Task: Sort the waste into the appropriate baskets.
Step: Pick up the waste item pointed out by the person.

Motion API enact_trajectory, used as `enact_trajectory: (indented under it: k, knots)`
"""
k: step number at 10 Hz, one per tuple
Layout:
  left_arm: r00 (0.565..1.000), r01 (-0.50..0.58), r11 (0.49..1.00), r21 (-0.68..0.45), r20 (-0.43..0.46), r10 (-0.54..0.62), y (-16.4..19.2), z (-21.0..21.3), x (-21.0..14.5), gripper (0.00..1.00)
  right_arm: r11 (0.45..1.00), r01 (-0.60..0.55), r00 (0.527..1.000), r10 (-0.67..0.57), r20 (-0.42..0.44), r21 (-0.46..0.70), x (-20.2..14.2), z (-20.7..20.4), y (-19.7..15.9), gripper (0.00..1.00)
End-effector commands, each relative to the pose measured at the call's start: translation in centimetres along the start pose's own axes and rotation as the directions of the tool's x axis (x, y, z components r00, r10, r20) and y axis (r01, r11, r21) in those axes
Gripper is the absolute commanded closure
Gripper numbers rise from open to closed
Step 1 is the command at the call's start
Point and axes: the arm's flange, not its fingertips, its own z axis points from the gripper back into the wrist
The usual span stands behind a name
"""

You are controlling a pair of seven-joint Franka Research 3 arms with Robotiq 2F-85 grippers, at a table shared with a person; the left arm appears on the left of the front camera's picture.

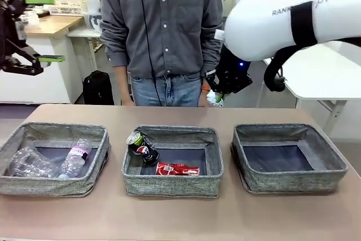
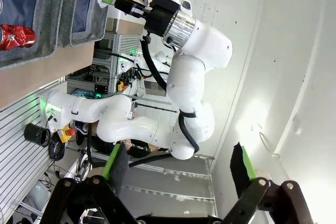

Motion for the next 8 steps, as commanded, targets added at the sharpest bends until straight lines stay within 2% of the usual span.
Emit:
enact_trajectory:
  k: [1, 2, 3, 4, 5, 6, 8]
  knots:
    - [1.0, -0.002, 1.0, 0.003, -0.01, 0.002, -0.1, 0.2, -0.2, 0.0, 0.999, 0.017, 1.0, -0.017, -0.009, -0.039, 1.8, -1.1, 0.0, 1.0]
    - [1.0, -0.002, 1.0, 0.003, -0.01, 0.002, -0.1, 0.2, -0.2, 0.0, 1.0, 0.0, 1.0, 0.0, 0.0, 0.0, 0.0, 0.0, 0.0, 0.96]
    - [1.0, -0.002, 1.0, 0.003, -0.01, 0.002, -0.1, 0.2, -0.2, 0.0, 1.0, 0.003, 0.993, -0.002, -0.121, 0.007, 0.2, -0.6, 2.1, 0.96]
    - [1.0, -0.002, 1.0, 0.003, -0.01, 0.002, -0.1, 0.2, -0.2, 0.0, 0.996, -0.056, 0.983, 0.042, -0.181, -0.072, 1.0, 3.2, 5.8, 0.96]
    - [1.0, -0.002, 1.0, 0.003, -0.01, 0.002, -0.1, 0.2, -0.2, 0.0, 0.987, -0.135, 0.953, 0.106, -0.285, -0.086, 1.3, 9.0, 10.3, 0.96]
    - [1.0, -0.002, 1.0, 0.003, -0.01, 0.002, -0.1, 0.2, -0.2, 0.0, 0.98, -0.172, 0.942, 0.134, -0.306, -0.098, 1.3, 13.7, 13.7, 0.96]
    - [1.0, -0.002, 1.0, 0.003, -0.01, 0.002, -0.1, 0.2, -0.2, 0.0, 0.968, -0.209, 0.951, 0.168, -0.26, -0.139, 0.0, 21.0, 16.7, 0.96]
